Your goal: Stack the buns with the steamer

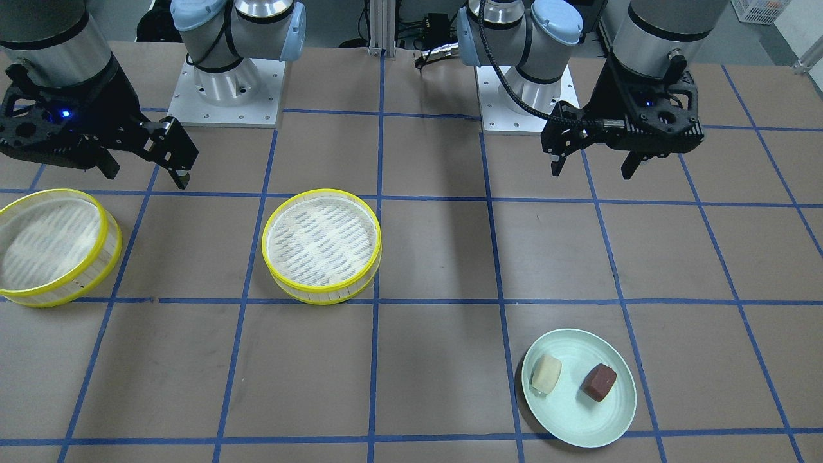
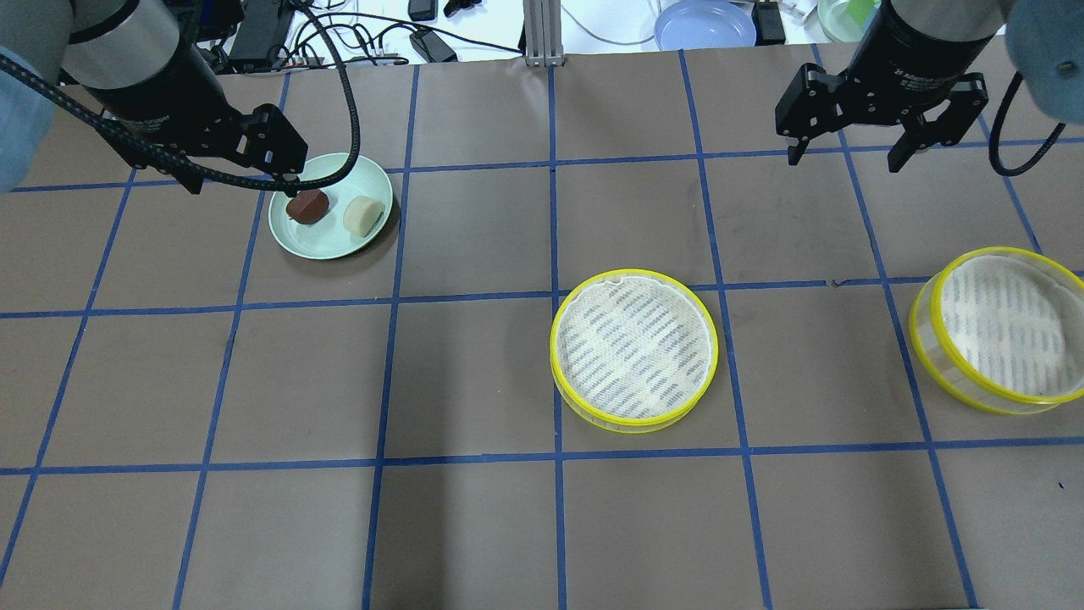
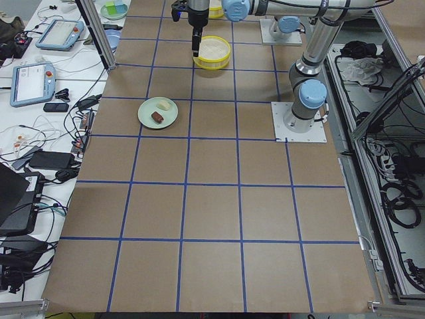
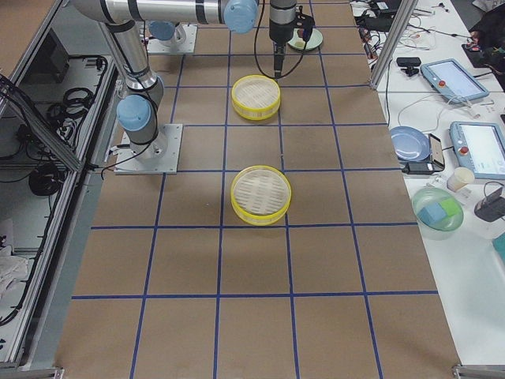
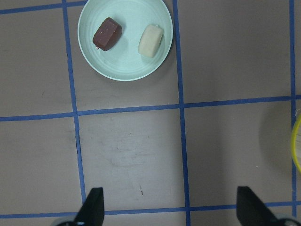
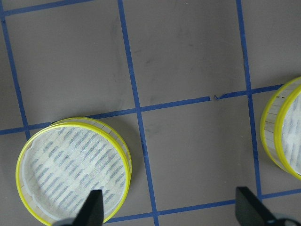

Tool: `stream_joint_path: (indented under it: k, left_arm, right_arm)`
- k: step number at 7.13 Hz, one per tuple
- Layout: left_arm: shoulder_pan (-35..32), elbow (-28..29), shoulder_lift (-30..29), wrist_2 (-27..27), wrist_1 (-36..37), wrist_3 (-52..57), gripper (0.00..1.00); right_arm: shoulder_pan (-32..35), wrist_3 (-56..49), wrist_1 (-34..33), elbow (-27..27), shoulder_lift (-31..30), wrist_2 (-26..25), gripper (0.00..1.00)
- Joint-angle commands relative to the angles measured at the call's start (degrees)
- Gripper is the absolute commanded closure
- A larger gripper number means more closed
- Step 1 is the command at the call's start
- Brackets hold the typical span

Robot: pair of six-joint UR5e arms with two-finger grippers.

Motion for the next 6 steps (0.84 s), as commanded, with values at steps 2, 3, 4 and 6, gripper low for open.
stream_joint_path:
  k: [2,3,4,6]
  left_arm:
    - [0.17,-0.19,-0.5,0.09,0.26,0.61,0.0]
    - [0.78,-0.37,-2.07,0.17,0.79,0.96,0.0]
    - [0.96,-1.24,-3.39,0.61,1.4,0.88,0.0]
    - [1.14,-6.67,-6.47,0.26,13.11,0.88,0.0]
  right_arm:
    - [0.0,0.0,0.0,0.0,0.0,0.0,0.0]
    - [0.0,0.0,0.0,0.0,0.0,0.0,0.0]
    - [0.0,-0.09,0.17,0.0,0.0,0.0,0.0]
    - [0.0,-0.7,0.35,0.26,0.09,0.0,0.0]
